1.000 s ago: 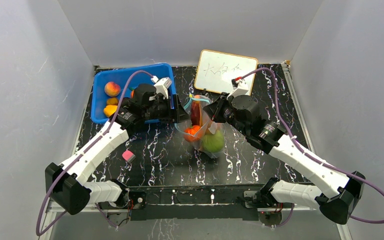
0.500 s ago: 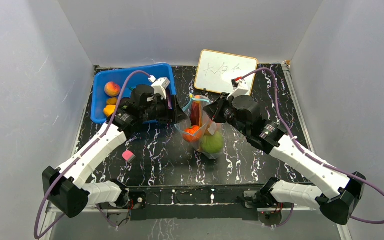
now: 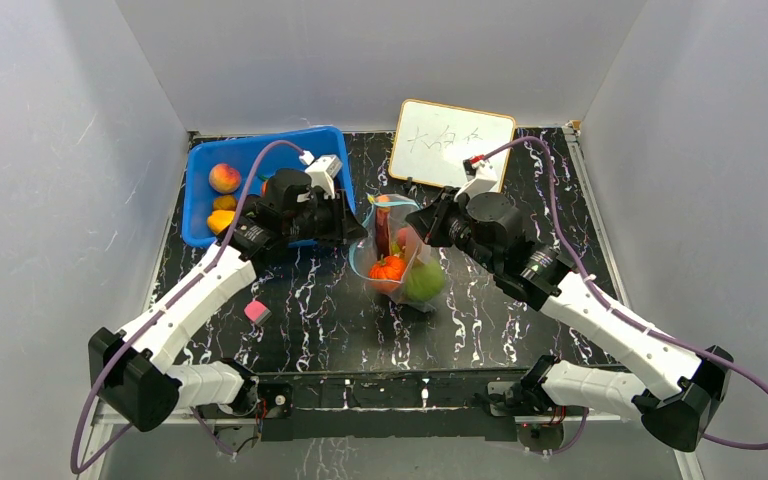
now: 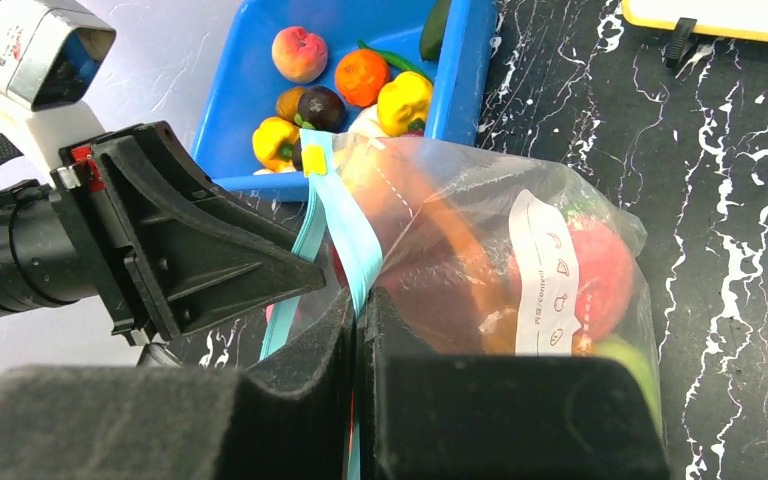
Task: Place the food in the zip-top bag and seal the zipper
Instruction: Place the fake vegetable in the zipper food storage bag, then pick up the fake fruit from the bin.
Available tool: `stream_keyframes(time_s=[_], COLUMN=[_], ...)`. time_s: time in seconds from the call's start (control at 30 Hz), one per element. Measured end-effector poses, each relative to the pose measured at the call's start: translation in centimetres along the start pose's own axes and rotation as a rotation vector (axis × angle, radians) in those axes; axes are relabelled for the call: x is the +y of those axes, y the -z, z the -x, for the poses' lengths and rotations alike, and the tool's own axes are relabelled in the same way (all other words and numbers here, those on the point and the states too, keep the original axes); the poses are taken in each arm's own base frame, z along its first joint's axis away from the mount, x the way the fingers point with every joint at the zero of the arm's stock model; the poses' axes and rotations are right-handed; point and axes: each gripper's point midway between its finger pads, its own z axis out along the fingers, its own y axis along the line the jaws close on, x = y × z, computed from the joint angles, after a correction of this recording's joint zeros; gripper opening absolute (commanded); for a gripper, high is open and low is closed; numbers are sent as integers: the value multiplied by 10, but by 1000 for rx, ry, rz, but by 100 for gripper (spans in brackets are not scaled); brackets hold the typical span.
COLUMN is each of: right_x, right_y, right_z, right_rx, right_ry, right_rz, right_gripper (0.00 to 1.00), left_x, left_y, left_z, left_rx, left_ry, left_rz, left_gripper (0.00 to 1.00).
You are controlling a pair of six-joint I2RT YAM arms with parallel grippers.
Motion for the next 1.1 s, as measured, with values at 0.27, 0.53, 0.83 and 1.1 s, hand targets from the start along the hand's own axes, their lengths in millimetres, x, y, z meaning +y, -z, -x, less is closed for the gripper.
stream_keyframes(time_s=[0.27,0.53,0.83,1.1], right_x=[-10,-32,-31,-34], right_y=[-2,-1,3,2], right_z=[-7,-19,-16,-20], right_rx=[10,49,49,57], right_ry=[41,138,153,153], right_rz=[-23,-97,-96,-101], right_gripper=[0,0,0,0], left_x=[-10,-25,-14,-10], left_y=[-3,-2,-14,-15], left_z=[0,9,7,19], left_rx=[11,-11,0,-37], left_ry=[-2,14,16,-20], left_rz=[-60,-124,-82,-43], left_gripper=[0,0,0,56])
